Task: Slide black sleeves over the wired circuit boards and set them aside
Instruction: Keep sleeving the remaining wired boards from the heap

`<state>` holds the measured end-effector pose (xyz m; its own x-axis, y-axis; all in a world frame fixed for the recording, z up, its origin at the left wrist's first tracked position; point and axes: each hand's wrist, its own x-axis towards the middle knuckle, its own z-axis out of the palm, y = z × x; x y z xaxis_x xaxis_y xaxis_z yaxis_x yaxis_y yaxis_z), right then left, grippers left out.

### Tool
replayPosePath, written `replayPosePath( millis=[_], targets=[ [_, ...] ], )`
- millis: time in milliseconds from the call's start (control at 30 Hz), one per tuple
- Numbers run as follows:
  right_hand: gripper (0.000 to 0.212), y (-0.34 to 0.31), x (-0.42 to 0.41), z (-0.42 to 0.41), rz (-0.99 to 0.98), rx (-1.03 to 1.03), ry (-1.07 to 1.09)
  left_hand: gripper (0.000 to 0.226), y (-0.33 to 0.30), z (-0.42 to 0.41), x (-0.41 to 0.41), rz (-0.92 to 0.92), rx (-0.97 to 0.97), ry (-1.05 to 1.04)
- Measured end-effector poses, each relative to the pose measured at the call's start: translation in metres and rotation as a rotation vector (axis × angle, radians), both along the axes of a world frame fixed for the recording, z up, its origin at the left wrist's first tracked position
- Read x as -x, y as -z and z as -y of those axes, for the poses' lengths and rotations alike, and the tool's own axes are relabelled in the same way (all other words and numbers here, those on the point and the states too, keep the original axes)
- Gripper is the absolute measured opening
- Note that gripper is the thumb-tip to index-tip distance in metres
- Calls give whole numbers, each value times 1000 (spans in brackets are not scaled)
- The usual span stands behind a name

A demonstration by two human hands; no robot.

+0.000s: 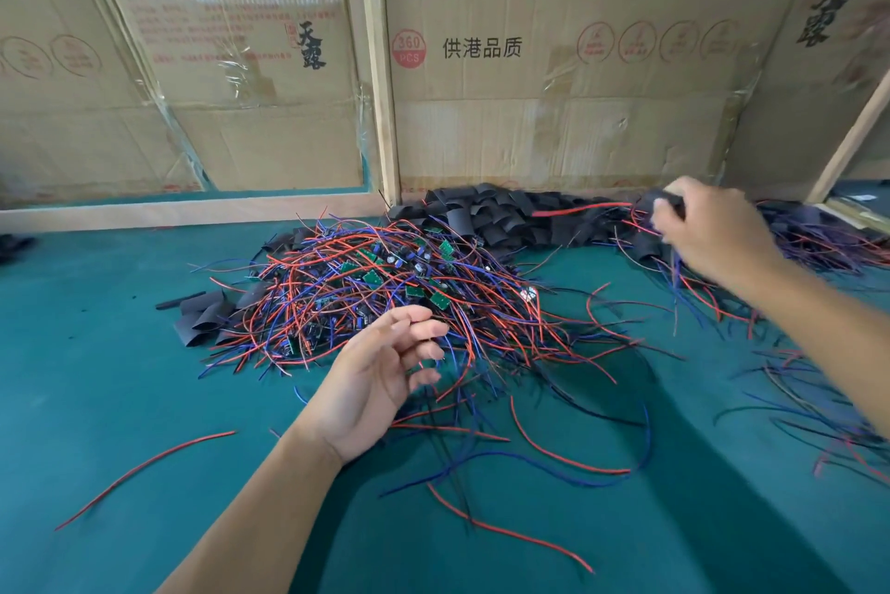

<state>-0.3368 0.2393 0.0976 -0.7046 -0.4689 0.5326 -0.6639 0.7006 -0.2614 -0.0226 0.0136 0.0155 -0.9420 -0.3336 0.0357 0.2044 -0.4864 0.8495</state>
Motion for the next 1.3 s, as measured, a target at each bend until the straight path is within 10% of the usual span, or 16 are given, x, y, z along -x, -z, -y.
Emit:
replayPosePath(
  millis=[333,500,800,1000,1300],
  targets=[
    [51,-15,85,-1,-4,-434,591,11,8,7,5,-18,-25,35],
    [32,-4,27,88,-45,-643,144,12,8,8,3,-12,-13,42],
    [10,25,-45,196,340,-459,-50,20,10,16,3,86,29,126],
    [36,18,-61,231,604,-327,-223,25,9,17,5,89,47,191],
    [21,24,-62,231,544,-98,-83,22,9,17,4,81,15,195]
  ],
)
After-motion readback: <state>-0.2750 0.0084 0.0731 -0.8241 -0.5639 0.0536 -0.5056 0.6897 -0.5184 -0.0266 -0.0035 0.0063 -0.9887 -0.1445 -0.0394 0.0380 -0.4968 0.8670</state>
